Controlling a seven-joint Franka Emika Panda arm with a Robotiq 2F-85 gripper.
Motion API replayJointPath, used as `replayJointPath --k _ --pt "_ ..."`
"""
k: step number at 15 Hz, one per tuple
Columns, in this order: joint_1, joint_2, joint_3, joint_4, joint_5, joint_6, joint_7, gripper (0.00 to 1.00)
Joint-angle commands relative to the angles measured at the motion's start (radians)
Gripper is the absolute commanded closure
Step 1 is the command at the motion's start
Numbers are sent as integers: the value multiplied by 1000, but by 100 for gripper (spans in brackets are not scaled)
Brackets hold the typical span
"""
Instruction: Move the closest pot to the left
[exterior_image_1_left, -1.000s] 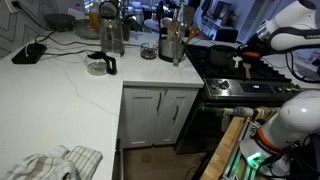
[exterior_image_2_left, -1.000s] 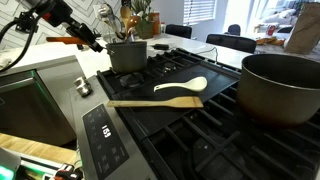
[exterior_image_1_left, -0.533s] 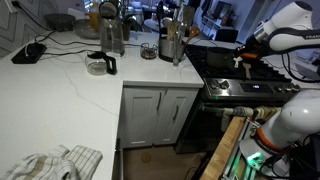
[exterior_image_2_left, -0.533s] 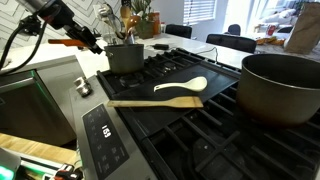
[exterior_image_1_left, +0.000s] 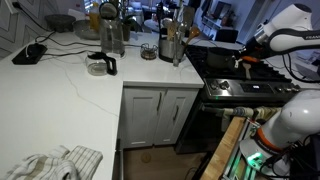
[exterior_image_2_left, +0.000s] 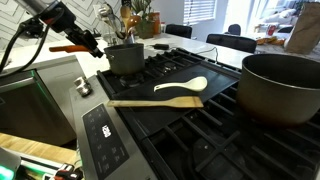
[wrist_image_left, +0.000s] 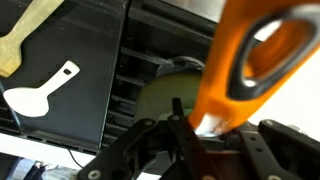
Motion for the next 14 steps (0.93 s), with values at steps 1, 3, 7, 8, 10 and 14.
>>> replayJointPath --k 1,3,7,8,10,14 --pt "-3 9 -26 0 -24 -53 -37 92" --pt "-10 16 -27 0 -29 -76 -39 74" --pt "-16 17 -30 4 -30 -97 -47 28" --pt "-16 15 -30 4 -29 -99 -48 20" --pt "-14 4 -31 5 -22 -103 -54 5" --pt "33 -120 -29 12 48 -229 -146 0"
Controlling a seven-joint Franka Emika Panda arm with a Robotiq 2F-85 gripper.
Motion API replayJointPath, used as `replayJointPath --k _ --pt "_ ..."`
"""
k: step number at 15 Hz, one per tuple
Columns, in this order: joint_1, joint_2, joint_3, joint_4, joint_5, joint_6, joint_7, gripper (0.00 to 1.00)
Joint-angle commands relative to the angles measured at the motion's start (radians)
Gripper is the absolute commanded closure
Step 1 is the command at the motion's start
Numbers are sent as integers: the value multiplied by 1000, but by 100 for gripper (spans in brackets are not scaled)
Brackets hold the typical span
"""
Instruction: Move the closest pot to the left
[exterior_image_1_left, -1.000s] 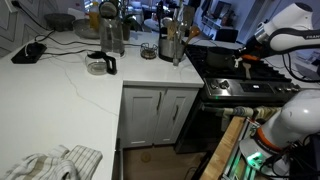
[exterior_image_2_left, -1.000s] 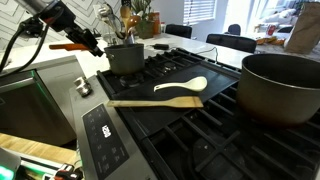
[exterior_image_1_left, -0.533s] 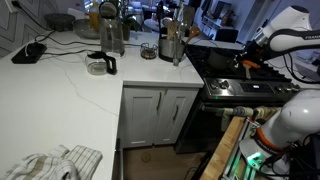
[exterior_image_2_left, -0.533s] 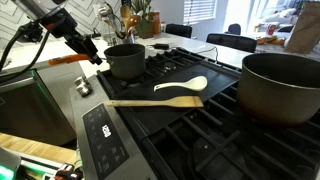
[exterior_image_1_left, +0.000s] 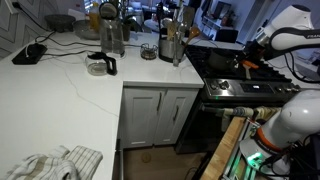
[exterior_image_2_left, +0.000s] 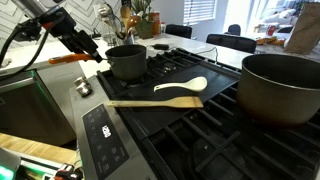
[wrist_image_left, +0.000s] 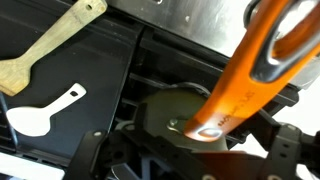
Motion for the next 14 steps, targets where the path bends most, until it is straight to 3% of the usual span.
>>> replayJointPath --k 1,4,5,8,13,14 --pt "44 -153 0 5 63 -161 -95 0" --pt "65 -302 50 24 91 -256 -131 0" --pt "11 -355 112 -7 152 -243 -183 1" --pt "15 -486 192 11 230 -325 -159 0" --pt "11 -583 268 85 302 -582 -74 0" --pt "31 -559 255 68 260 -518 -95 0"
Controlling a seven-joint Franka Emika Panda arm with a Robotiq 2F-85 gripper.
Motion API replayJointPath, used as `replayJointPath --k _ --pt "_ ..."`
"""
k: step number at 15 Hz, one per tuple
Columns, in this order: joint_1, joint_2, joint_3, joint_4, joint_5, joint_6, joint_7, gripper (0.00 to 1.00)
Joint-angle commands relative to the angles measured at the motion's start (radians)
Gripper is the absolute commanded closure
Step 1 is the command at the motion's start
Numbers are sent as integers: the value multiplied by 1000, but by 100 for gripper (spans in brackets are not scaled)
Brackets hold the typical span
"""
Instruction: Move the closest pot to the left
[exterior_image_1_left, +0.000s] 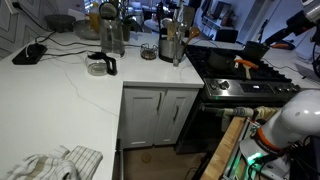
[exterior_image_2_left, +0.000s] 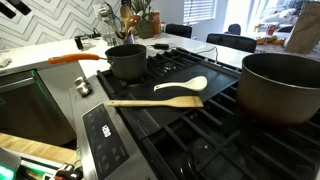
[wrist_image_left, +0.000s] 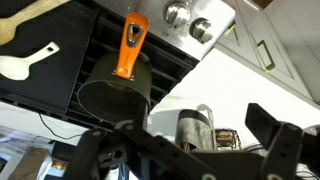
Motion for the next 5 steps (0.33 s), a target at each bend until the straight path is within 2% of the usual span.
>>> replayJointPath --k 1,5 --pt "18 -15 -2 9 -14 -17 18 0" --pt "18 -12 -1 7 -15 -17 18 0"
